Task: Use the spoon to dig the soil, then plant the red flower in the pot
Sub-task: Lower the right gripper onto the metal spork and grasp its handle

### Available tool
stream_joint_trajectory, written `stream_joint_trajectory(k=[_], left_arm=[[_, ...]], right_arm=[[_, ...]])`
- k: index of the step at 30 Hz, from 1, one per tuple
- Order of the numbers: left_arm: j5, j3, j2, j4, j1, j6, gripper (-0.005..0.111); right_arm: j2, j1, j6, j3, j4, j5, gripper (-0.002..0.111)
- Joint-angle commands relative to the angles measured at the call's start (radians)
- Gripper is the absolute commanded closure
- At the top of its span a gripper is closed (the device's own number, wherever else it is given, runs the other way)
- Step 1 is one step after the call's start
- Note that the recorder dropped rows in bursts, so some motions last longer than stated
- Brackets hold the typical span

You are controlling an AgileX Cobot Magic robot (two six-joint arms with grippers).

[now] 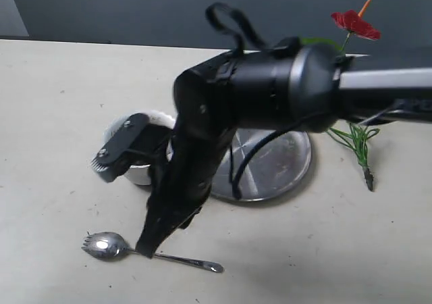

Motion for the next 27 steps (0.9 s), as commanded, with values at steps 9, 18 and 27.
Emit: stream_joint_trajectory(k=[9,18,27], left_arm=[[-0.014,-0.002,-0.001,-0.002,-0.005,-0.004,0.106],[-0.014,-0.002,-0.001,-0.002,-0.005,-0.004,0.106],[-0.014,-0.002,-0.001,-0.002,-0.005,-0.004,0.106]], right_arm=[[0.196,0.089,-0.019,-0.175,-0.031,0.014,0.062],[0.259,0.089,-0.034,-0.175,-0.02,-0.042,0.062],[0.294,0.089,-0.034,-0.175,0.007,-0.065,0.091]])
